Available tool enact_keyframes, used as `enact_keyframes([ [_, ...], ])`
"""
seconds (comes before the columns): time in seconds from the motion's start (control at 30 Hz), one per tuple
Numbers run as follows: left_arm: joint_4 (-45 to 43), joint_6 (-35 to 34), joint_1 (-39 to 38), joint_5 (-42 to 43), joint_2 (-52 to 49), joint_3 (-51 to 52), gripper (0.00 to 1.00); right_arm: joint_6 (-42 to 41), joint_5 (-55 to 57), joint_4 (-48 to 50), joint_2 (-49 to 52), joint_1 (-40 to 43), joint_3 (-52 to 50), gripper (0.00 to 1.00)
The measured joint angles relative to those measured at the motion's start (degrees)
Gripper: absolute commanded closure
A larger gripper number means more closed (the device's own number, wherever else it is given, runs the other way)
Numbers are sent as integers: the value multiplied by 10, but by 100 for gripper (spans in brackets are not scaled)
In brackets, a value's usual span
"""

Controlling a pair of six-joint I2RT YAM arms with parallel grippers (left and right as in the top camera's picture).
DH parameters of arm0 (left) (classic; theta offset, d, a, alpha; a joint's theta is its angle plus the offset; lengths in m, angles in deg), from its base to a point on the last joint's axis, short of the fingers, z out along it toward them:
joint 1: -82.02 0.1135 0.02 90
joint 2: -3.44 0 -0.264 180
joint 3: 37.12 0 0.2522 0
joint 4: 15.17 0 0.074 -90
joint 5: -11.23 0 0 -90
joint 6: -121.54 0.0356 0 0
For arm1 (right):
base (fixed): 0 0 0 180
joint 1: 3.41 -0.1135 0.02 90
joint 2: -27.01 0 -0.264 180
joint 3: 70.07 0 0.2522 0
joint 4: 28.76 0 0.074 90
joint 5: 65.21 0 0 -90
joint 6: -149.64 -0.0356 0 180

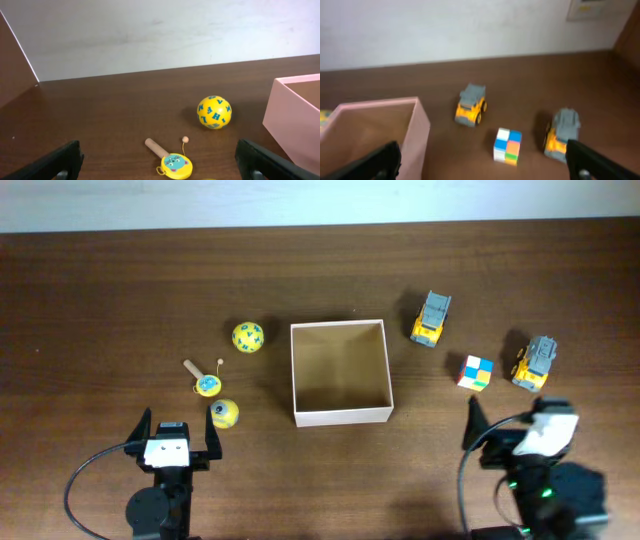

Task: Pack container

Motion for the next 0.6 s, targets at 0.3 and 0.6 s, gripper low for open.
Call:
enact_keyframes([
  [0.3,1,0,0,0,0,0,1,-7,-35,-228,318,0,340,1],
  [0.6,0,0,0,0,0,0,1,-23,-164,-205,503,0,388,1],
])
